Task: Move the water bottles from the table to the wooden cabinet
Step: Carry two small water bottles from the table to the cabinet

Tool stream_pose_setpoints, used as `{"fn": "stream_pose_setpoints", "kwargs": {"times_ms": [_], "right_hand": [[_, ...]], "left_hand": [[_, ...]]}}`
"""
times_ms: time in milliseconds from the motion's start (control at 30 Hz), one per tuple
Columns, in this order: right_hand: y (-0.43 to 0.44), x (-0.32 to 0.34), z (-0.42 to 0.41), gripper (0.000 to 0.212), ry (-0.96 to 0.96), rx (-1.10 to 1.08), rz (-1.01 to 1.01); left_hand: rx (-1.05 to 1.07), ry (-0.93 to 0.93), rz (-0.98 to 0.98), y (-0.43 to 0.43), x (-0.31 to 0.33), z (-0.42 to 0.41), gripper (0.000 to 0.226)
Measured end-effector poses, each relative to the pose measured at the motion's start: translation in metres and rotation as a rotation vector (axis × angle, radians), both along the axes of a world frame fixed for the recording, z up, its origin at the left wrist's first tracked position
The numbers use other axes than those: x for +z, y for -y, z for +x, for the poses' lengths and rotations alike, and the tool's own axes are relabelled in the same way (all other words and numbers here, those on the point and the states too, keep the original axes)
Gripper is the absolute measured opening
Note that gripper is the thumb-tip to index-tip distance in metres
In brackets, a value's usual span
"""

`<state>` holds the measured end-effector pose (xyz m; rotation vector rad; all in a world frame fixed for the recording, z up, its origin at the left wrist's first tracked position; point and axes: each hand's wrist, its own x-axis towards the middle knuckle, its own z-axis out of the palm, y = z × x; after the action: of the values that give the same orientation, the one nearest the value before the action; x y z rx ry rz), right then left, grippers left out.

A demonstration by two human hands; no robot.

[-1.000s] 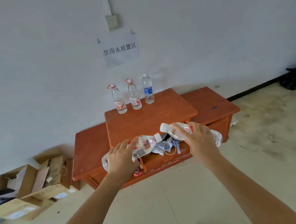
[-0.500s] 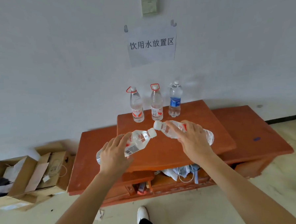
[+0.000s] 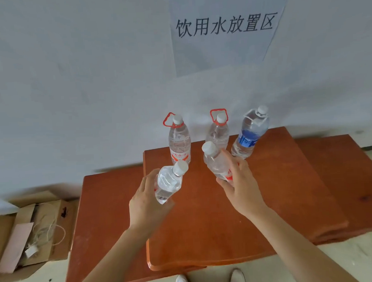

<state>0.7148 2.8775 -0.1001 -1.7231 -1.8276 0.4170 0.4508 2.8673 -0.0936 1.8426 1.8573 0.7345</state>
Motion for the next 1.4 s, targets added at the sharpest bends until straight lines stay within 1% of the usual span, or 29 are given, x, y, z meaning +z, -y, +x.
{"fn": "stream_pose_setpoints", "kwargs": {"times_ms": [133,233,300,400,533,600,667,767,833,900,967,1033,1100,1200,1267,1333,1400], "right_hand": [[-0.036,-0.051,-0.010,0.078,-0.158,0.011,0.002],[-0.063,-0.091,-0.018,0.077,-0.249,-0.007,-0.007],[-0.076,-0.110,-0.023,0.077,-0.292,-0.009,-0.025],[-0.099,-0.144,-0.029,0.077,-0.351,-0.028,-0.046],[-0.110,-0.159,-0.038,0.077,-0.443,-0.093,-0.051],[-0.105,-0.169,-0.039,0.078,-0.441,-0.102,-0.087],[-0.092,-0.178,-0.039,0.080,-0.395,-0.068,-0.080],[-0.088,-0.180,-0.037,0.082,-0.357,-0.047,-0.080],[-0.095,-0.174,-0.038,0.083,-0.349,-0.077,-0.136],[-0.096,-0.161,-0.038,0.085,-0.303,-0.061,-0.202],[-0.088,-0.146,-0.038,0.089,-0.206,-0.041,-0.259],[-0.078,-0.117,-0.031,0.092,-0.147,-0.037,-0.234],[-0.075,-0.078,-0.026,0.082,-0.107,0.016,-0.101],[-0.086,-0.006,-0.033,0.058,-0.011,0.145,0.094],[-0.097,0.044,-0.047,0.055,0.009,0.241,0.214],[-0.097,0.100,-0.072,0.055,0.012,0.371,0.355],[-0.096,0.146,-0.098,0.055,0.031,0.459,0.509]], "left_hand": [[0.105,0.043,-0.033,-0.029,-0.043,0.012,0.085],[0.211,0.144,-0.112,-0.050,-0.078,0.021,0.088],[0.258,0.173,-0.135,-0.063,-0.094,0.025,0.090],[0.291,0.197,-0.155,-0.087,-0.122,0.031,0.087],[0.291,0.211,-0.202,-0.103,-0.132,0.033,0.083],[0.307,0.210,-0.254,-0.104,-0.142,0.033,0.081],[0.334,0.223,-0.292,-0.101,-0.149,0.031,0.083],[0.337,0.205,-0.294,-0.103,-0.151,0.037,0.082],[0.338,0.203,-0.299,-0.105,-0.147,0.040,0.081],[0.277,0.149,-0.336,-0.102,-0.135,0.038,0.079],[0.196,0.032,-0.354,-0.095,-0.119,0.030,0.075],[0.140,-0.094,-0.290,-0.084,-0.089,0.022,0.069],[0.121,-0.232,-0.175,-0.073,-0.050,0.011,0.065],[0.156,-0.378,0.017,-0.063,0.022,-0.011,0.059],[0.217,-0.421,0.139,-0.055,0.072,-0.028,0.057],[0.323,-0.475,0.295,-0.029,0.128,-0.046,0.057],[0.398,-0.553,0.410,0.002,0.170,-0.058,0.058]]}}
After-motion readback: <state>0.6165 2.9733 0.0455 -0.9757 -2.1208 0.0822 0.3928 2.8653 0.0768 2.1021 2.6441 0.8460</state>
